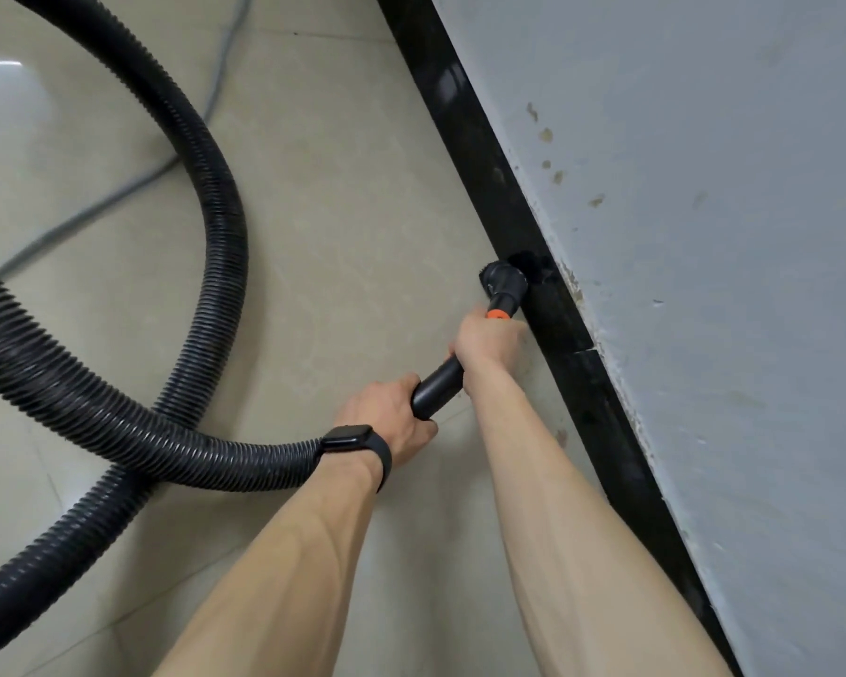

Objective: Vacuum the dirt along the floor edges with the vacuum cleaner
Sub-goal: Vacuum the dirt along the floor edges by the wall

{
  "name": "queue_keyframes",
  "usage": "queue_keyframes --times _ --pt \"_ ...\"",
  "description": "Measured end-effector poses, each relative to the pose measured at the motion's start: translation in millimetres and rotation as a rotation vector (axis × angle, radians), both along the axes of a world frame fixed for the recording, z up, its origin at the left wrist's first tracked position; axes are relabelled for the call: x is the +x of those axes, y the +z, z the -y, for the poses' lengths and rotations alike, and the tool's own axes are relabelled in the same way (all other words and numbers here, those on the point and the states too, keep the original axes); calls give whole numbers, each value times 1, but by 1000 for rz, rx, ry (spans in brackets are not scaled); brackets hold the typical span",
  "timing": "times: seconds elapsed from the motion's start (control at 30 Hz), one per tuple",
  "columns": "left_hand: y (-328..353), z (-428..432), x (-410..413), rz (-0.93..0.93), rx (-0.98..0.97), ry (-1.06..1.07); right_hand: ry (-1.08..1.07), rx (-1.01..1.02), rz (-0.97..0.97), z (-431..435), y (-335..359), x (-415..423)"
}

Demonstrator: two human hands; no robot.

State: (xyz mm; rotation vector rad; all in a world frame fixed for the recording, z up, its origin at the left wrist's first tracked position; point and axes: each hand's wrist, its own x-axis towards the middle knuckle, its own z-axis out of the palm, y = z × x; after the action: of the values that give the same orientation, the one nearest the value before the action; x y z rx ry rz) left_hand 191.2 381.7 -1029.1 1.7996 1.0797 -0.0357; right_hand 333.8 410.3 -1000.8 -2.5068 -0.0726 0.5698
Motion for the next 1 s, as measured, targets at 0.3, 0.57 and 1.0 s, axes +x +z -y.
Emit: queue_keyframes --times 0.3,0.57,1.0 --pt "-10 29 -10 -68 104 -167 -127 102 -56 57 -7 -8" --pt "-6 16 -29 -51 114 -118 -58 137 -82 39 -6 -22" --pt "-8 -18 -31 24 -130 -72 -162 305 -476 24 26 -33"
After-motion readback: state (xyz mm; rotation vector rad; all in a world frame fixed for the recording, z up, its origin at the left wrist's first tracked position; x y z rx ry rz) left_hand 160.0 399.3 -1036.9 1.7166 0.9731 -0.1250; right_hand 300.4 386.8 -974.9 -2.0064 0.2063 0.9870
